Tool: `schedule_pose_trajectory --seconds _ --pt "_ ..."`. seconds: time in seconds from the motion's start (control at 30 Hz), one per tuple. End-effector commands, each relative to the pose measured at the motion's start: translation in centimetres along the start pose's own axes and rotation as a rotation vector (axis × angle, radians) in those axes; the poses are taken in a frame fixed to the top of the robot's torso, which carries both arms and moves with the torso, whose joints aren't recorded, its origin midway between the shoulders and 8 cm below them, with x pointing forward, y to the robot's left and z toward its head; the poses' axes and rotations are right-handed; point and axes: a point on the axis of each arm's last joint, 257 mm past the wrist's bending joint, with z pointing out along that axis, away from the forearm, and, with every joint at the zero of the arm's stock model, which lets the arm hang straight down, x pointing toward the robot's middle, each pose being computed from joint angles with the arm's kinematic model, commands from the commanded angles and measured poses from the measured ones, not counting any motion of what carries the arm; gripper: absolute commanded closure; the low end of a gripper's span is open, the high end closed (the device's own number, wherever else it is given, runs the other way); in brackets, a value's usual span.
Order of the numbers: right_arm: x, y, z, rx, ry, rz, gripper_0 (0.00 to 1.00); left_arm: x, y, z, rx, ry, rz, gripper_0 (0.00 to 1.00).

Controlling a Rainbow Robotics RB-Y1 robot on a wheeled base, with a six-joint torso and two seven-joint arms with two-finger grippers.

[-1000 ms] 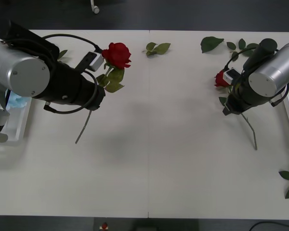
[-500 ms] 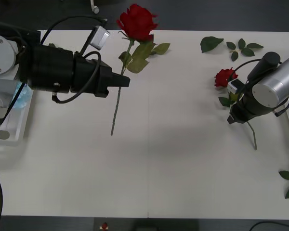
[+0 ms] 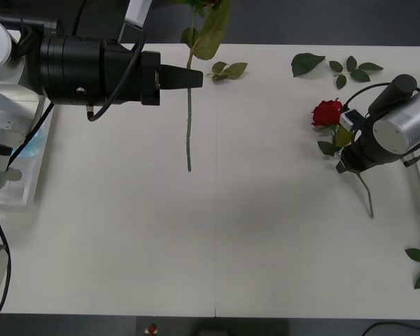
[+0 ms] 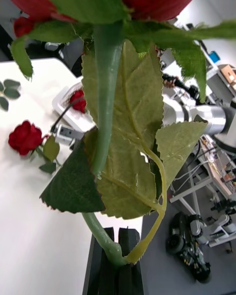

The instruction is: Put the red flowers into the right box and the blue flowers into the left box

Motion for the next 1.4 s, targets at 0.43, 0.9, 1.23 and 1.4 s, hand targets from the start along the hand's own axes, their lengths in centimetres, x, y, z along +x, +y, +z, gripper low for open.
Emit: schedule_pose_trajectory --seconds 0.43,0.9,1.23,1.4 --pt "-1.0 1.1 0.9 -0.003 -0.019 -0.06 0.23 -1.7 -3.2 2.8 0.113 -0.039 -0.016 1.0" --pt "-0.8 1.2 1.2 -0.011 -0.018 -0.046 0.9 -1.7 -3.2 2.8 0.113 -0.039 -0.016 1.0" --pt "-1.7 0.9 0.9 -0.019 -0.046 -0.03 1.0 -1.7 -3.2 2.8 0.113 -0.039 -0.016 1.0" --pt "-3.3 0.1 -1.0 -0.063 -0.089 0.04 1.0 -1.7 -3.2 2.8 0.113 -0.039 -0.016 1.0"
